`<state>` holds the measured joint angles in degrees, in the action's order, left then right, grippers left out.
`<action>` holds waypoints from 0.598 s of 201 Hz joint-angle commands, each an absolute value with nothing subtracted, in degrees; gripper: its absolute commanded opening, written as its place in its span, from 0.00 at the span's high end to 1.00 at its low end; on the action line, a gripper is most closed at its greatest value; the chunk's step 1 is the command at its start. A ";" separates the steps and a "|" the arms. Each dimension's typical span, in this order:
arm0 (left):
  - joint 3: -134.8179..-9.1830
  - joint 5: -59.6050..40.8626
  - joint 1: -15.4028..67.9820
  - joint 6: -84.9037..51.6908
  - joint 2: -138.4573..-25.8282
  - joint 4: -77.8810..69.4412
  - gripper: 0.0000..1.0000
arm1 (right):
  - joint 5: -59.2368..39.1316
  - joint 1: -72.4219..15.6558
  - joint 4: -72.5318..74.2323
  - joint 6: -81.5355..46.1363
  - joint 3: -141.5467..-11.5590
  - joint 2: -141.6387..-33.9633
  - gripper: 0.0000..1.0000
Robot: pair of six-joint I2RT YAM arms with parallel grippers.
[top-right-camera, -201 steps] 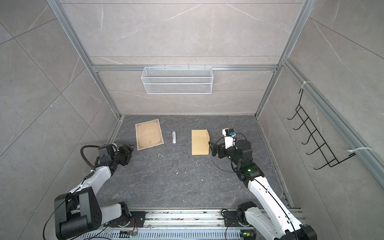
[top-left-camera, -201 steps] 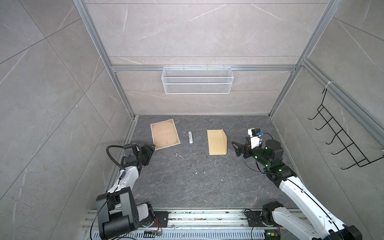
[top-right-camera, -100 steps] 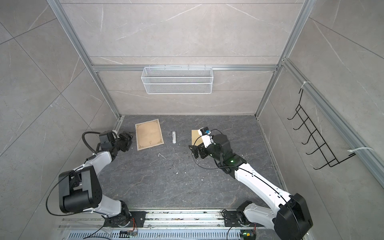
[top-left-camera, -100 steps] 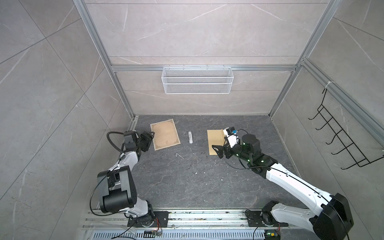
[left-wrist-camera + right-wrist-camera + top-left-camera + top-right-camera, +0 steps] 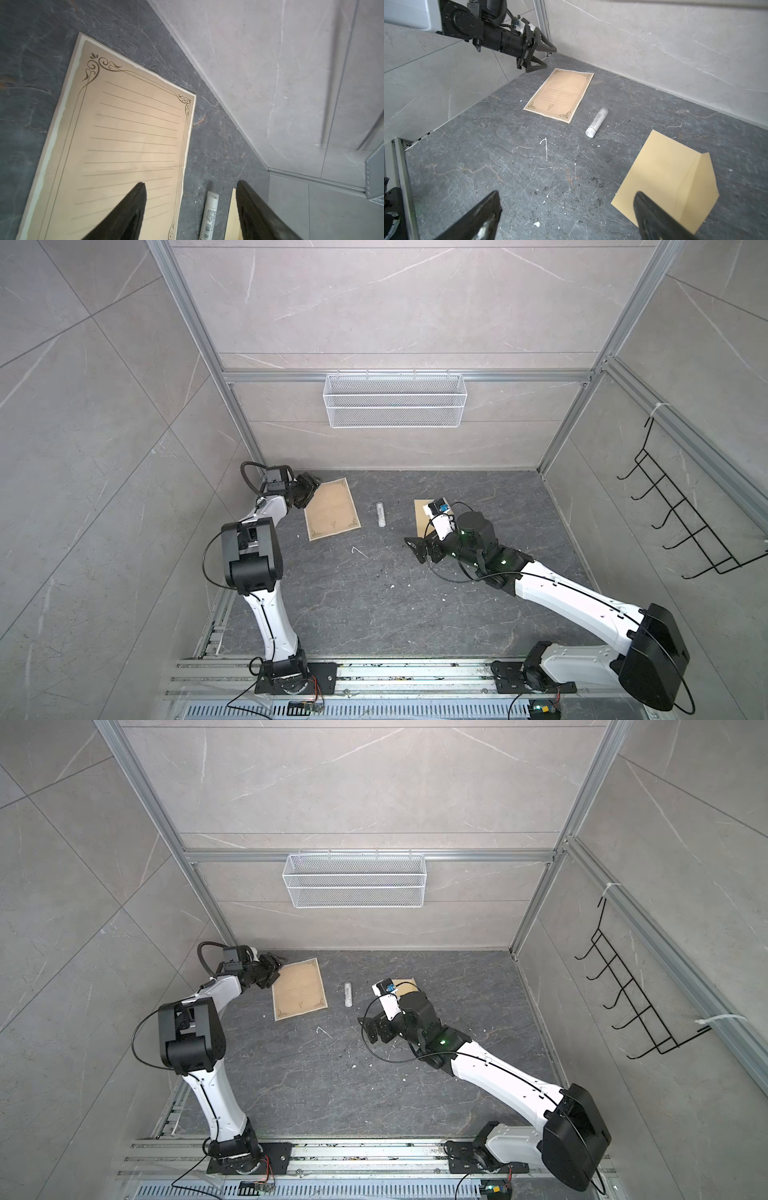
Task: Place the letter into the envelope and seal it
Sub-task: 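Move the left gripper toward the letter sheet while the right gripper reaches toward the envelope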
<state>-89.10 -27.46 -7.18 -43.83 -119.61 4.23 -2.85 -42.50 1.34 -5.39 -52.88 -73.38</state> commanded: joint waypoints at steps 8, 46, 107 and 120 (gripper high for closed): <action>-97.23 -26.79 -6.03 -38.85 -123.79 13.06 0.30 | -0.39 -43.27 0.18 -7.31 -54.58 -73.48 0.01; -99.59 -23.50 -5.00 -37.42 -126.80 16.55 0.30 | 0.79 -43.40 -0.64 -7.84 -54.16 -72.99 0.01; -98.09 -20.79 -3.65 -36.03 -128.25 18.91 0.30 | 2.02 -43.33 -1.93 -8.44 -53.61 -72.22 0.01; -97.15 -20.36 -3.37 -35.71 -127.87 18.90 0.30 | 2.11 -43.41 -2.20 -8.46 -53.51 -72.10 0.01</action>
<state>-97.80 -21.71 -3.62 -37.50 -127.57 17.87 0.91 -43.07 -0.64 -7.53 -53.04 -73.38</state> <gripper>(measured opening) 0.702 0.994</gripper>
